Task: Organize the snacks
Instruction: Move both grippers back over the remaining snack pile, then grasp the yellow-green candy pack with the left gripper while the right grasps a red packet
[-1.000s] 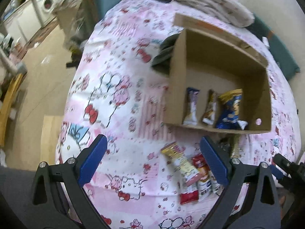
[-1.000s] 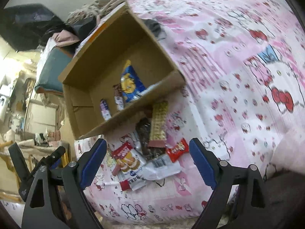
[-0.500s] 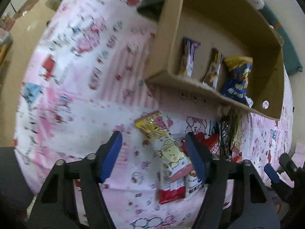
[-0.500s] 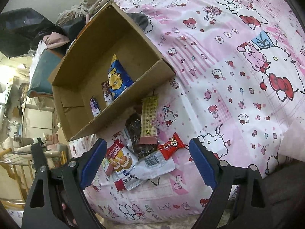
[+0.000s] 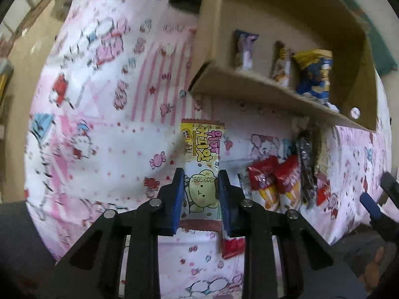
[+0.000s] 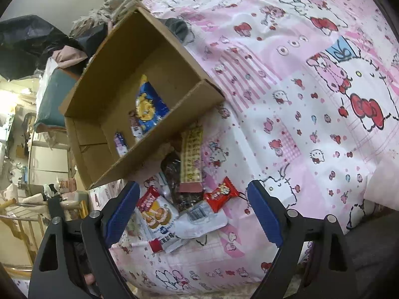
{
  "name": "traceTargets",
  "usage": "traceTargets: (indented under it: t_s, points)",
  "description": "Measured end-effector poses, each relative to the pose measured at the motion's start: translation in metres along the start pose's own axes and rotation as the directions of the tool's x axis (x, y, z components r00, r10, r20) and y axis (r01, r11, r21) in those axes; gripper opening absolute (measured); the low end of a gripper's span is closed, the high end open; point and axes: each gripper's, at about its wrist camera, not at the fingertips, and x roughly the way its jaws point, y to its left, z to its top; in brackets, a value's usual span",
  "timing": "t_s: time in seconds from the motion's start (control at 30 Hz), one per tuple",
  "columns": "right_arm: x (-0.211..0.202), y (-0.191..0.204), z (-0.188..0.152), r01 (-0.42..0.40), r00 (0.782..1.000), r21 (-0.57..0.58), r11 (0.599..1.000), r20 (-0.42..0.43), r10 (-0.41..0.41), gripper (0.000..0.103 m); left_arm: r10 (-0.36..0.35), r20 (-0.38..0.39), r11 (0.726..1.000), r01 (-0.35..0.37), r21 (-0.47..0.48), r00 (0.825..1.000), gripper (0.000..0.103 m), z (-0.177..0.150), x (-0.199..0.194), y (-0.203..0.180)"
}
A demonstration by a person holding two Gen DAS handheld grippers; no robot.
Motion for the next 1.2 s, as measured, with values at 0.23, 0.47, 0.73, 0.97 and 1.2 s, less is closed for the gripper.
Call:
traceTargets:
  t_s: [0.23,0.47,0.73,0.97,1.2]
  points:
    - [0.041,-0.003,-0.001,0.092,0.986,-0.028,0.995,-0.137,-0.095,0.047,0.018,0.032,0.999,-0.019,0.049,0.999,0.022,-0.005,-0.017,-0.004]
    - [0.076,-0.008,-0.007,0.175,0.962,-0.033,0.984,-0.209,-0.178,0.039,0.016,0.052,0.998,-0.019,0.058,0.999,0.023,-0.004,-0.021,-0.008]
    - [0.08,-0.009,-0.006,0.194,0.964,-0.028,0.981,-0.178,-0.196,0.02,0.01,0.063,0.996,-0.016,0.089,0.998,0.023,-0.002,-0.017,-0.016]
    - [0.055,-0.003,-0.007,0.185,0.973,-0.084,0.979,-0.128,-0.195,0.017,0.012,0.069,0.996,-0.018,0.092,0.998,0.023,-0.003,-0.021,-0.013]
    - [0.027,0.01,-0.016,0.14,0.985,-0.14,0.98,-0.08,-0.152,0.017,0.042,0.076,0.994,-0.05,0.102,0.996,0.023,-0.004,-0.02,-0.015]
